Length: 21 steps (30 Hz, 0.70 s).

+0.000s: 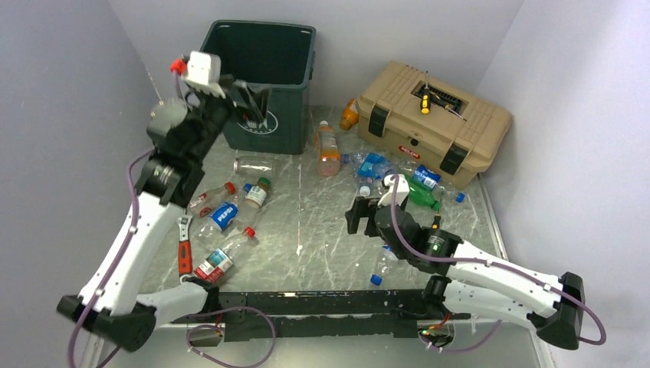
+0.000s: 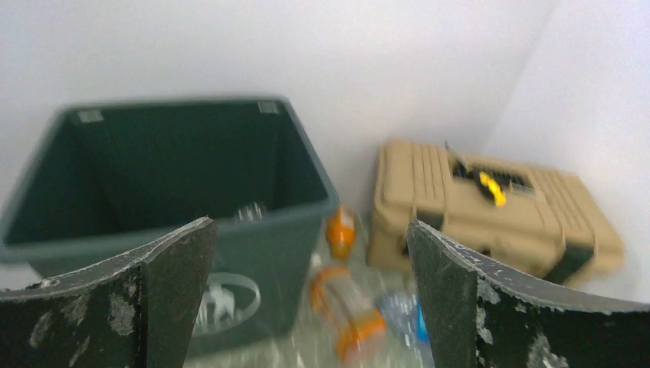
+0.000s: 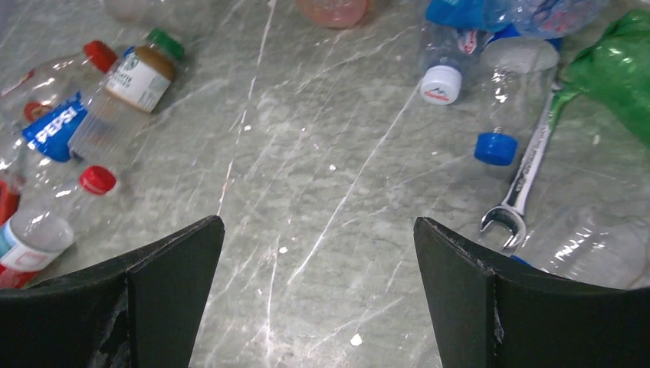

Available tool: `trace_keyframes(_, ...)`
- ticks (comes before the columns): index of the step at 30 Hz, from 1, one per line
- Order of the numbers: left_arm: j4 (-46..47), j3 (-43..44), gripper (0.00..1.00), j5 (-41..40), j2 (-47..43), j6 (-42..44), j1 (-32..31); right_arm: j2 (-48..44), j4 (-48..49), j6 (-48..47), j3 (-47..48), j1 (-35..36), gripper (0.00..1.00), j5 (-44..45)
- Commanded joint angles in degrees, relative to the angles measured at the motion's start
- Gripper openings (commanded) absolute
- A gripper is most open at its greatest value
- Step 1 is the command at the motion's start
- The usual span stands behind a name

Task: Put the plastic bottles in the bin
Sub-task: Pick up the plastic bottle at the center of the board.

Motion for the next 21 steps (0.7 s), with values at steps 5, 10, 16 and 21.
trace_keyframes(5, -22.19, -16.93, 1.0, -7.83, -8.34, -0.3, -6.33, 5.14, -10.22, 7.03, 5.79, -5.73, 1.0, 6.21)
trace_keyframes(10, -18.82, -23.34, 1.0, -2.04, -9.61, -3.4, -6.33, 6.51, -19.87, 16.11, 8.49, -12.29, 1.0, 6.76)
trace_keyframes(16, -13.21, -29.51, 0.99, 1.66, -11.69, -8.51, -6.27, 8.52, -30.93, 24.43, 8.92, -18.02, 1.0, 5.86)
trace_keyframes(21, -16.36, -28.6, 1.0, 4.57, -11.66, -9.42, -6.33, 8.27, -27.39, 23.31, 3.68, -28.88, 1.0, -6.22)
